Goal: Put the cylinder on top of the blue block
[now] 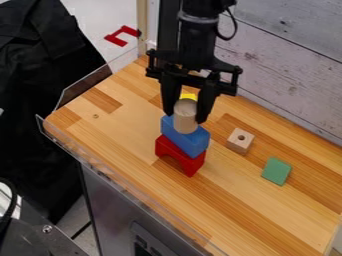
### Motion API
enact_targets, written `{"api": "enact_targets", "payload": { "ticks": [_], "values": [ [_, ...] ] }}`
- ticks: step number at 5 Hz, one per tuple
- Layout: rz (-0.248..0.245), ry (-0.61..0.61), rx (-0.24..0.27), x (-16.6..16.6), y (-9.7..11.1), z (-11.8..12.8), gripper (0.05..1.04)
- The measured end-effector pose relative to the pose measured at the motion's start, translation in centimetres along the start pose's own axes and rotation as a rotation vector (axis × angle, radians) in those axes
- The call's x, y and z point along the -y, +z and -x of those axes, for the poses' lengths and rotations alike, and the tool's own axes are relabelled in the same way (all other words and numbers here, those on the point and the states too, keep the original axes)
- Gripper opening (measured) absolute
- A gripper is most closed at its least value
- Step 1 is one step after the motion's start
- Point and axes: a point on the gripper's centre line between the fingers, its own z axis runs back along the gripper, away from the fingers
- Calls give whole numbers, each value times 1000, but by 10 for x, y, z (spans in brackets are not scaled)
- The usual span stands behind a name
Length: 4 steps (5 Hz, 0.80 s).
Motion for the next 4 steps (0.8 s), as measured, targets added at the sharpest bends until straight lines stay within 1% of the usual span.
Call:
{"api": "enact_targets", "payload": {
  "ticks": [1, 3, 4],
  "values": [
    [4, 11, -15, -2, -4, -1, 532],
    [-3, 8, -23, -5, -6, -2, 532],
    [0, 26, -22, -8, -6, -5, 574]
  ]
}}
